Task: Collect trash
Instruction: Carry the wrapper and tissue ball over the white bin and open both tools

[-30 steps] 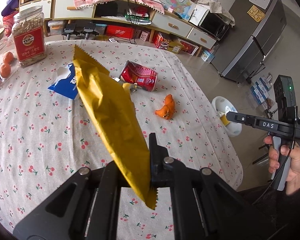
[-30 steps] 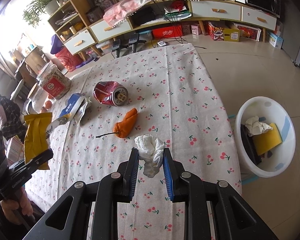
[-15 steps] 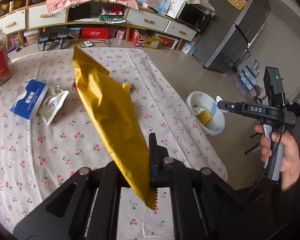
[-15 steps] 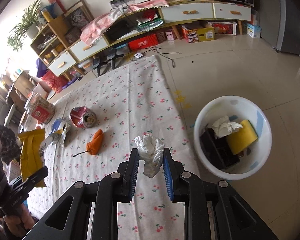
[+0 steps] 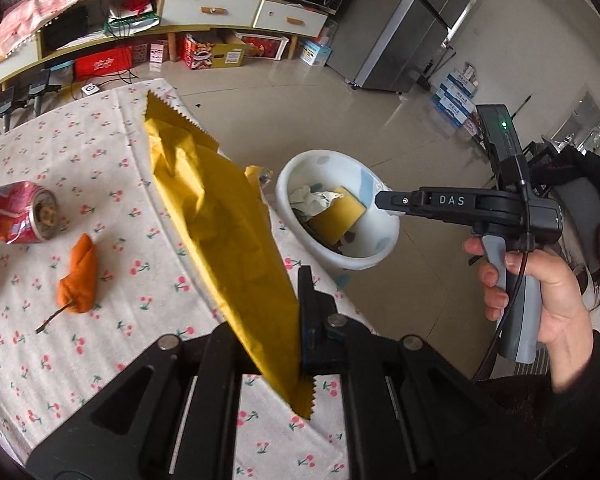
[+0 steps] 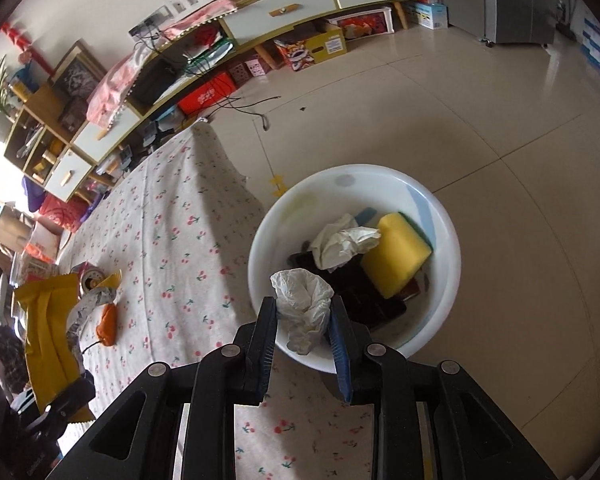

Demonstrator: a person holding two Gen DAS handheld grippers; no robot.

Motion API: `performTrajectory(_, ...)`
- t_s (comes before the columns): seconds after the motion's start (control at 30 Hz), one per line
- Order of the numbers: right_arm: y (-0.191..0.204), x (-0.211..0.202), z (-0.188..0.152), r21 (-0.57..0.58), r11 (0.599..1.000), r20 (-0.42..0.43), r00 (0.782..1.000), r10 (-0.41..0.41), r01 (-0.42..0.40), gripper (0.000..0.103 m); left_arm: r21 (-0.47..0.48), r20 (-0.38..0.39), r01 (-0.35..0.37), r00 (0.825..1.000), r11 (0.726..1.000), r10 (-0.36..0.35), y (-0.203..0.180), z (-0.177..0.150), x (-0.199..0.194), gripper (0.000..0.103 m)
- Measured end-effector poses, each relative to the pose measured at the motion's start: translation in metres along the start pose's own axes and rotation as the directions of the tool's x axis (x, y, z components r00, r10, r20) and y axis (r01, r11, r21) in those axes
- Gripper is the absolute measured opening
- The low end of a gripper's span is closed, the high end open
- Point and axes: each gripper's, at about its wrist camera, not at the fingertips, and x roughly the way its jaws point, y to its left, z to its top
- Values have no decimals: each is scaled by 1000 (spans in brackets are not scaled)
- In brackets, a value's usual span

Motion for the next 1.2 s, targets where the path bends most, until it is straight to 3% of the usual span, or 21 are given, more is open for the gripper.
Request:
performTrajectory(0.07, -11, 3, 1, 35, 999, -12, 1000, 6, -5, 44, 19, -18, 9, 1000, 1000, -8, -10, 7, 13, 8)
performTrajectory(0.1, -16, 2, 1, 60, 998, -13, 1000, 11, -10, 57, 30, -28, 13, 1000, 999, -13, -15, 11, 20, 8)
performTrajectory(0.13, -21, 0, 1, 79, 997, -5, 1000, 15, -15, 59, 40, -38, 17, 999, 999, -16, -20, 15, 27, 8)
performTrajectory(0.67, -80, -55, -13, 183, 983, 85, 996, -6, -10, 60, 144, -148, 52, 989, 988, -31, -72, 41, 107, 10)
performTrajectory(0.7, -82, -57, -14, 188, 982, 89, 996, -10, -7, 60, 147, -145, 58, 989, 987, -36, -73, 41, 108, 14)
performTrajectory(0.73, -84, -58, -15, 191, 982, 93, 996, -13, -5, 60, 144, -143, 53, 989, 988, -33, -72, 42, 109, 29)
performTrajectory(0.77, -85, -59, -16, 194, 981, 96, 995, -16, -3, 60, 139, -137, 42, 990, 989, -23, -72, 42, 111, 50)
performTrajectory(0.83, -87, -61, -17, 197, 980, 100, 995, -16, -4, 60, 129, -116, 29, 993, 991, -14, -71, 41, 109, 64)
performTrajectory(1.2, -75, -64, -16, 160, 987, 105, 994, -8, -9, 62, 86, -94, -12, 995, 996, 20, -52, 27, 75, 77)
